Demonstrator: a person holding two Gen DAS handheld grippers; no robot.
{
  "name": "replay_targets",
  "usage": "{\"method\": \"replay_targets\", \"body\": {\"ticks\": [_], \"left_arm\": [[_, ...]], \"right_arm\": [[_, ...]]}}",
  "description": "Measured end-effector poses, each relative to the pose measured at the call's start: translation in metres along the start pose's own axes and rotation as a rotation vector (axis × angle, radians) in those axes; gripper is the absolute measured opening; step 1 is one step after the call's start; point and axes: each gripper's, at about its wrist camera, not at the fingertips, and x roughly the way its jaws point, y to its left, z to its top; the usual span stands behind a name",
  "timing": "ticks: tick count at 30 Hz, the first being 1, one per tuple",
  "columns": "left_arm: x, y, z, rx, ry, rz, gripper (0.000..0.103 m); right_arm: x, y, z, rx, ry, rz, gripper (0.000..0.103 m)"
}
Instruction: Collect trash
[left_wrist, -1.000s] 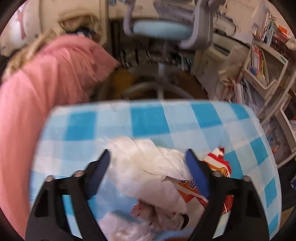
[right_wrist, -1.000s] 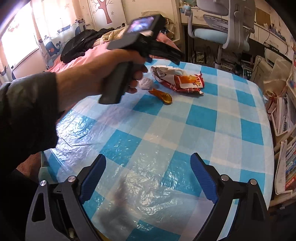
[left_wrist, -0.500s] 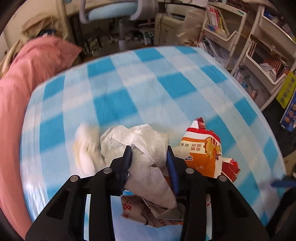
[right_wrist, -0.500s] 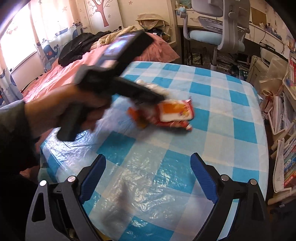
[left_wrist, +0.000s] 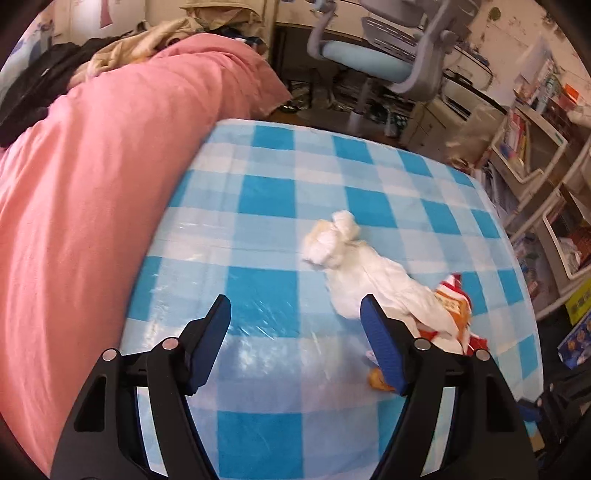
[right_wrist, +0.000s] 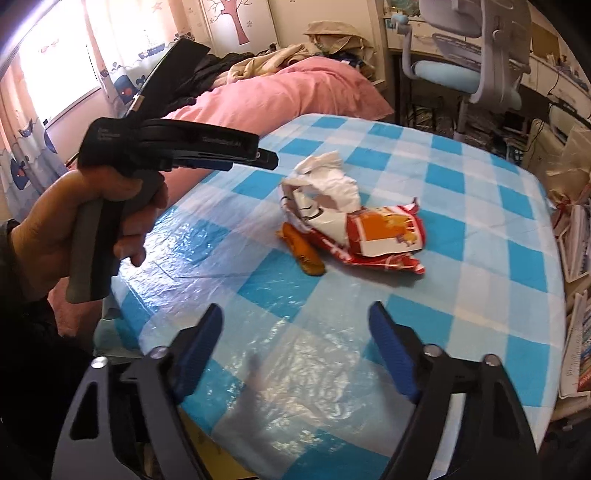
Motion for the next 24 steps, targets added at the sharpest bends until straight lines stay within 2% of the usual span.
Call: {"method": "replay_targets", "body": {"ticks": [7, 11, 15, 20, 21, 23, 24], "left_arm": [[0.009, -0.001, 0.022, -0.036, -0.030, -0.028, 0.070], [0.027, -0.014, 0.032, 0.013, -0.016, -0.049, 0.070], [0.047, -0.027, 0.036, 0.079, 0.009, -0.020, 0.070], [0.060, -0.032, 0.041, 0.109, 0.019, -0.008, 0.069], [0.063, -0.032, 0.042, 0.118, 0.017, 0.002, 0.067], [0.073, -0.032, 0.041, 0.131, 0.039, 0.022, 0.056], [0.078, -0.029, 0.041, 0.120, 0.059, 0.026, 0.045]], "right_arm": [[0.019, 0.004, 0.008, 0.005, 0.013, 0.008, 0.068], [0.034, 0.005, 0.015, 0.028, 0.033, 0.019, 0.067], [0.050, 0.004, 0.023, 0.037, 0.042, 0.011, 0.067], [0.063, -0.001, 0.031, 0.062, 0.052, 0.014, 0.066], [0.066, 0.000, 0.032, 0.060, 0.055, 0.016, 0.064], [0.066, 0.003, 0.032, 0.052, 0.054, 0.018, 0.063], [0.066, 0.005, 0.033, 0.039, 0.053, 0.014, 0.062]]}}
